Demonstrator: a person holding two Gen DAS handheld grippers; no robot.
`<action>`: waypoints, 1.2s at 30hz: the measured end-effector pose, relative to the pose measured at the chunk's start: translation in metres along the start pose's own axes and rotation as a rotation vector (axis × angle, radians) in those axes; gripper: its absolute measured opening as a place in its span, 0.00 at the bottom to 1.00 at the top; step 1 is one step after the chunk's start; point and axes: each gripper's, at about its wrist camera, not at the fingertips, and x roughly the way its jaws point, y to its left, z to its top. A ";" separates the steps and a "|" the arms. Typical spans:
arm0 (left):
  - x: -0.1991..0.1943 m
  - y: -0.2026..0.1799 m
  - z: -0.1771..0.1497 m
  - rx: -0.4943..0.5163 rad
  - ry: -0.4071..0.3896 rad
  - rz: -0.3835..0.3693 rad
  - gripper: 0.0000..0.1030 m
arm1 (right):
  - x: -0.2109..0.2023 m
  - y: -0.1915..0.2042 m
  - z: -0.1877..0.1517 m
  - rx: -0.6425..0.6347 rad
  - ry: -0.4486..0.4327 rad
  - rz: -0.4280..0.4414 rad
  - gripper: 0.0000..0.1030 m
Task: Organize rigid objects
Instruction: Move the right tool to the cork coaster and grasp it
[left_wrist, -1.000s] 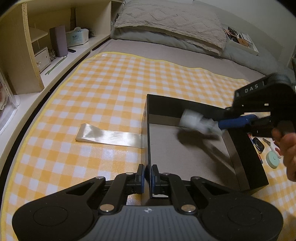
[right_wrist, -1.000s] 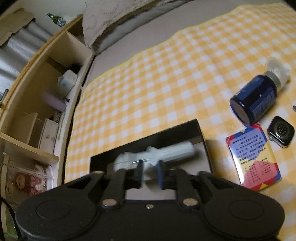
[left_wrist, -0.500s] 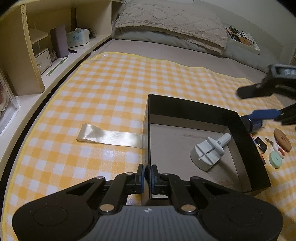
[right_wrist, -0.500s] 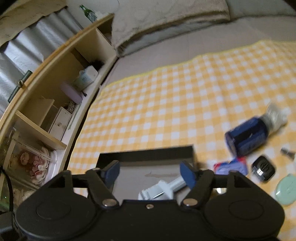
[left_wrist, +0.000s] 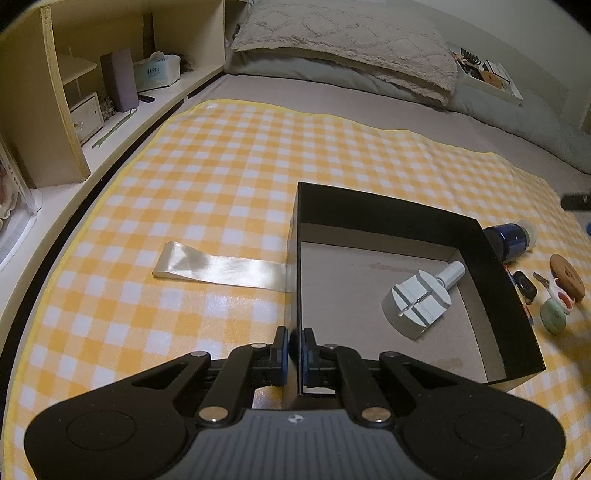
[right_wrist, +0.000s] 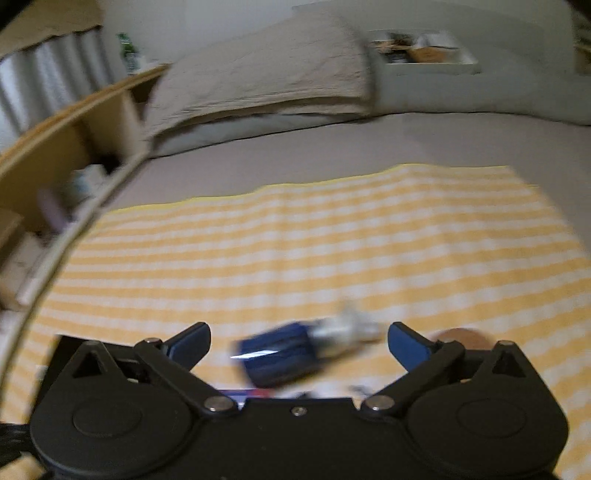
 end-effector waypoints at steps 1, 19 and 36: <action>0.000 0.000 -0.001 -0.001 0.001 -0.001 0.08 | 0.002 -0.010 -0.001 0.002 0.009 -0.020 1.00; 0.004 -0.001 0.000 -0.001 0.019 0.011 0.08 | 0.064 -0.106 -0.021 0.100 0.238 -0.242 1.00; 0.007 0.000 0.001 -0.001 0.026 0.011 0.08 | 0.076 -0.094 -0.012 -0.014 0.226 -0.302 0.97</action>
